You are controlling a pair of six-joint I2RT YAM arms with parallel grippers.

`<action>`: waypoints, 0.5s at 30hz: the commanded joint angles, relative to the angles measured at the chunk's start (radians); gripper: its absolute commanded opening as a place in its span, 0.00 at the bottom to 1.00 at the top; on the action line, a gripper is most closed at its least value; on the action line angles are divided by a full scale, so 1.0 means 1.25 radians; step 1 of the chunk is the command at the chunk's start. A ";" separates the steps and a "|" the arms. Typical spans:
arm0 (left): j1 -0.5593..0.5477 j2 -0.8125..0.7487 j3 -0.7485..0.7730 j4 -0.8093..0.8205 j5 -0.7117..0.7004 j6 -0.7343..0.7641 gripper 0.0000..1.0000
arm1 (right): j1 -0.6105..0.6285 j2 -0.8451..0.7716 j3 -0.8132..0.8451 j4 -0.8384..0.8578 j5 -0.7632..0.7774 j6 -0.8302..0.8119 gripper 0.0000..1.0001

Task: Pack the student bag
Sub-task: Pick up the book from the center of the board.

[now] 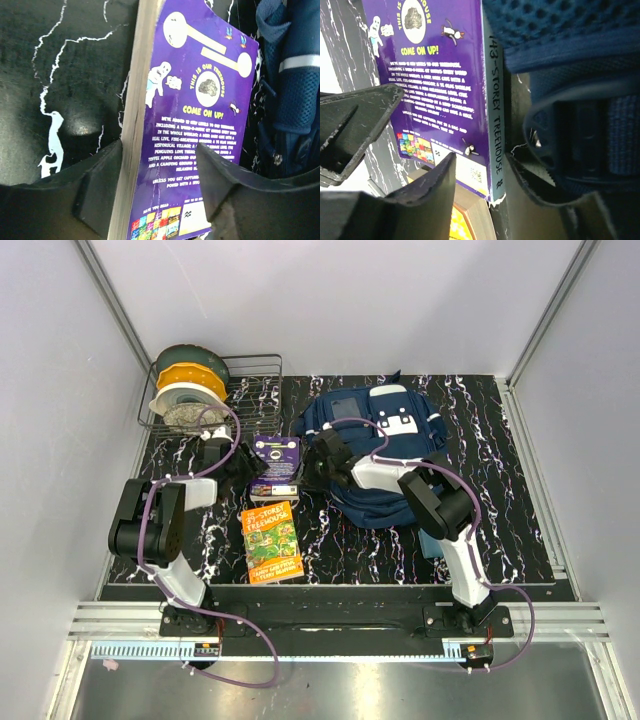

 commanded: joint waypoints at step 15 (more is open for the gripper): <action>-0.042 0.038 -0.027 -0.071 0.132 -0.021 0.43 | 0.010 0.014 0.119 -0.080 0.118 -0.049 0.62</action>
